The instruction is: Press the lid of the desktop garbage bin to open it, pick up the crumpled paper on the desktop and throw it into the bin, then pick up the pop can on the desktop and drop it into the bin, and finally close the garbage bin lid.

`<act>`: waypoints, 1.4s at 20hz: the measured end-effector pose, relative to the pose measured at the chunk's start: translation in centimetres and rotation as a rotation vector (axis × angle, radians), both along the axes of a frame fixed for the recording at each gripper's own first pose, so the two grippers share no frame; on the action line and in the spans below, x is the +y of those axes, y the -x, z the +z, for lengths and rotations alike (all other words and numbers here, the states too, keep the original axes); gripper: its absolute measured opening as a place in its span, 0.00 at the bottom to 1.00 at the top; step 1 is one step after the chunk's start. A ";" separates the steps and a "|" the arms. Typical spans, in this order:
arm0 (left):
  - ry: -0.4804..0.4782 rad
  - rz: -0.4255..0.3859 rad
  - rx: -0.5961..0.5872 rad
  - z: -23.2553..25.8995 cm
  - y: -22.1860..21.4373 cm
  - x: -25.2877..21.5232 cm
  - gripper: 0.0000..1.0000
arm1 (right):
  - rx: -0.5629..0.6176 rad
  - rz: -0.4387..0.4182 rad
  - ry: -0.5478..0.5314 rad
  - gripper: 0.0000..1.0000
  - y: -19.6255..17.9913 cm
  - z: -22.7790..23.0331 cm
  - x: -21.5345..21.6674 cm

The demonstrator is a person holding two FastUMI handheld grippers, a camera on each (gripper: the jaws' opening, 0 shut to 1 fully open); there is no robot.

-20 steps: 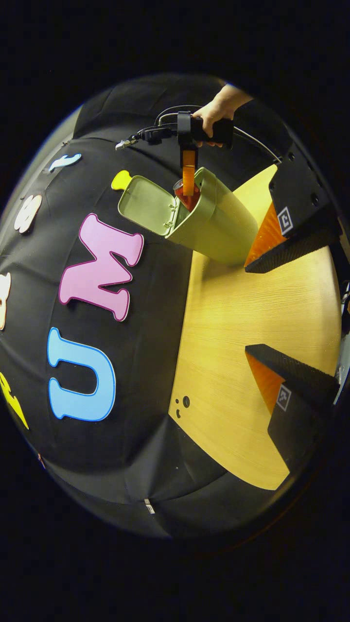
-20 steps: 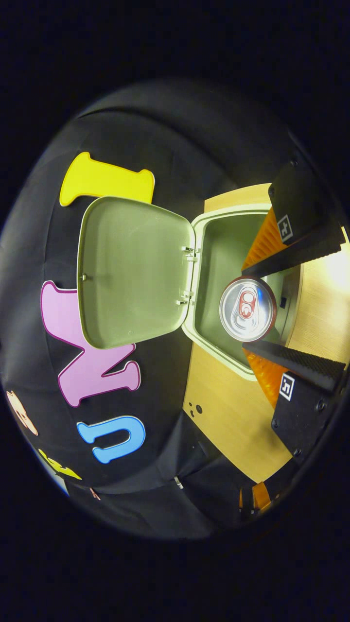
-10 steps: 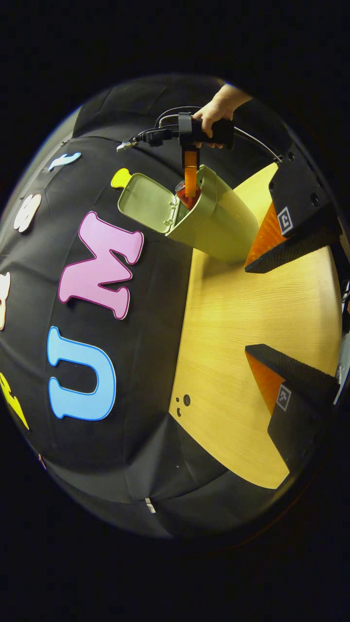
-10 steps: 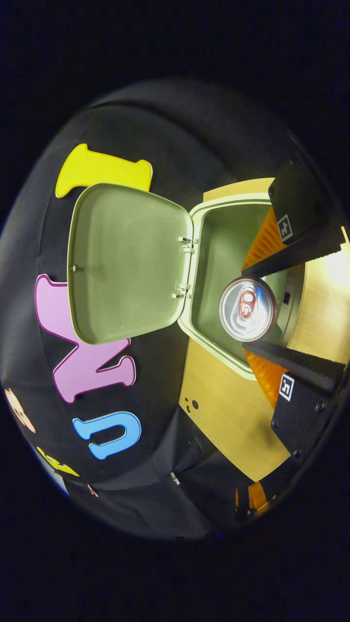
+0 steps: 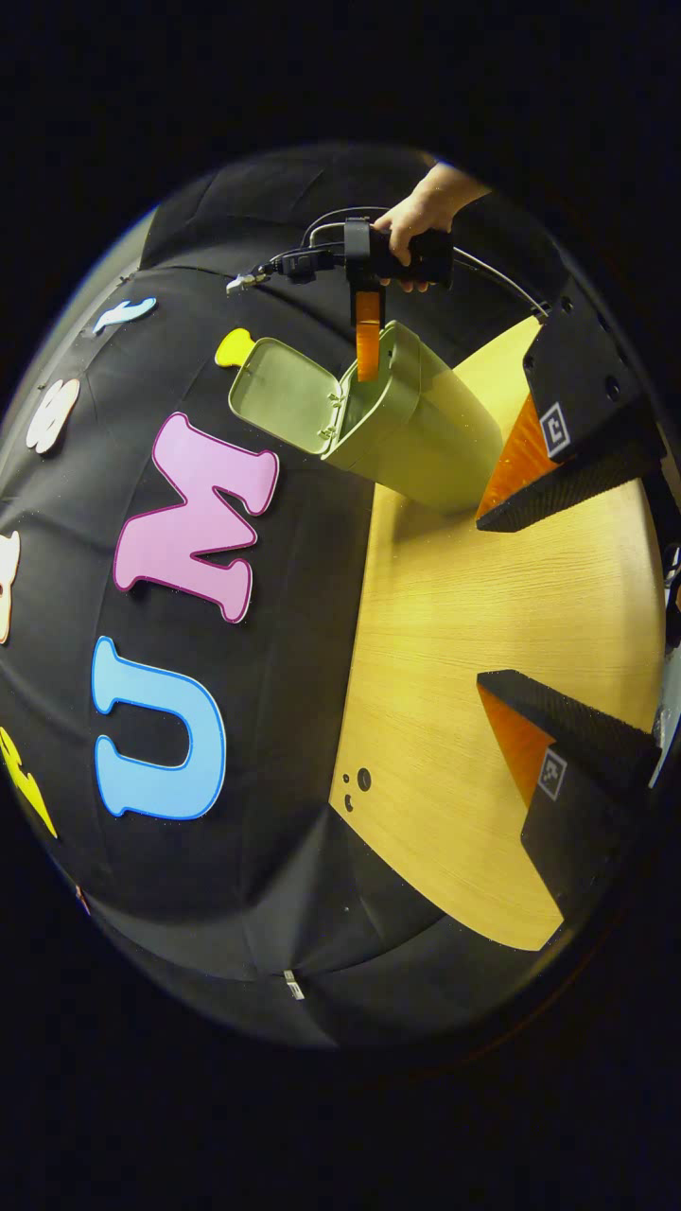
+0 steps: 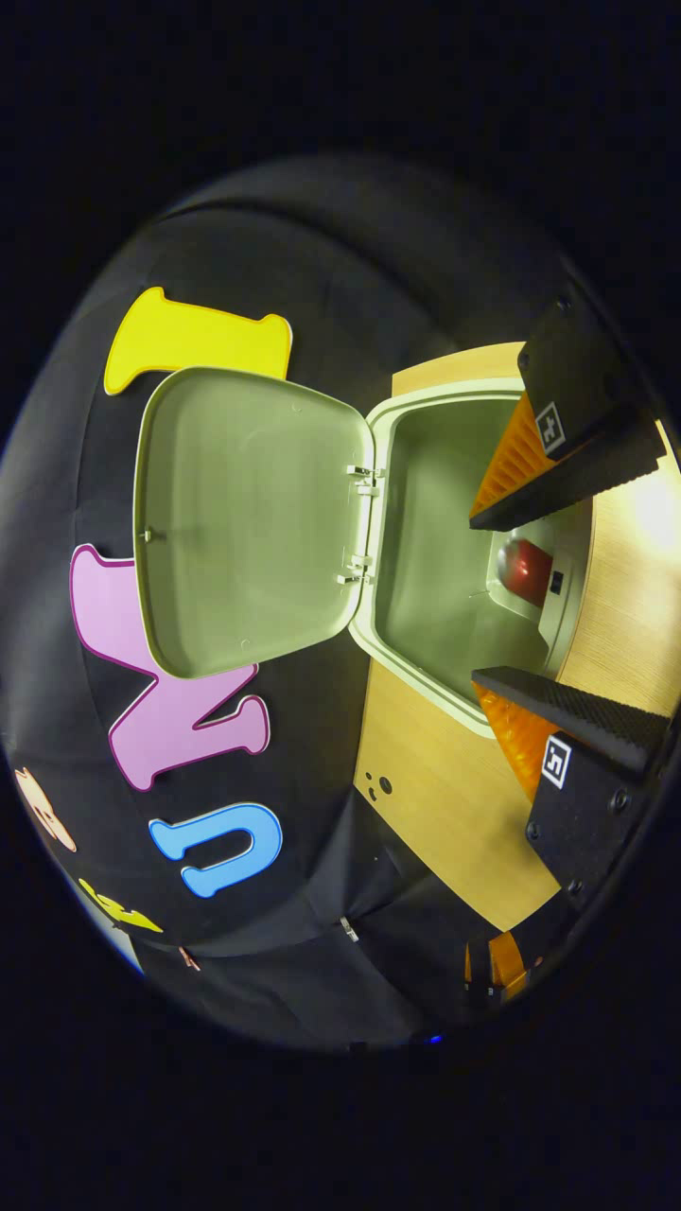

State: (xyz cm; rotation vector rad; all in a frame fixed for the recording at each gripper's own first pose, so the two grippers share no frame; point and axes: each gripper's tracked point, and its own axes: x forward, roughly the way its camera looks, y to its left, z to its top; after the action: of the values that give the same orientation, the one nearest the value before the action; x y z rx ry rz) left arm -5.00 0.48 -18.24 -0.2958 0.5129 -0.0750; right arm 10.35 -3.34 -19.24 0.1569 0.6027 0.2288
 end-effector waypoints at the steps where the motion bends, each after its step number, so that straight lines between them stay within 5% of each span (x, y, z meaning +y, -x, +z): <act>1: 0.001 0.000 0.001 0.0 0.0 0.0 0.95 | -0.019 -0.007 -0.001 0.92 -0.1 0.5 -0.1; 7: 0.002 -0.005 0.003 -0.2 0.3 -0.1 0.95 | -0.134 -0.054 -0.081 0.92 -0.7 5.7 -1.1; 18: 0.011 -0.012 -0.013 0.2 0.3 -0.5 0.95 | -0.402 -0.108 -0.061 0.93 -5.0 17.4 -3.1; 28: 0.013 0.005 -0.010 0.2 1.2 -0.3 0.96 | -0.434 -0.179 -0.034 0.92 -11.5 20.2 -4.9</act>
State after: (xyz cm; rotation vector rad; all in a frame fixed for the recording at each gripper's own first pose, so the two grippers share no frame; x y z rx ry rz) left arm -6.17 0.22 -18.01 -0.3091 0.5016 -0.0745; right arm 21.83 -8.23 0.97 0.1865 0.1519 0.0938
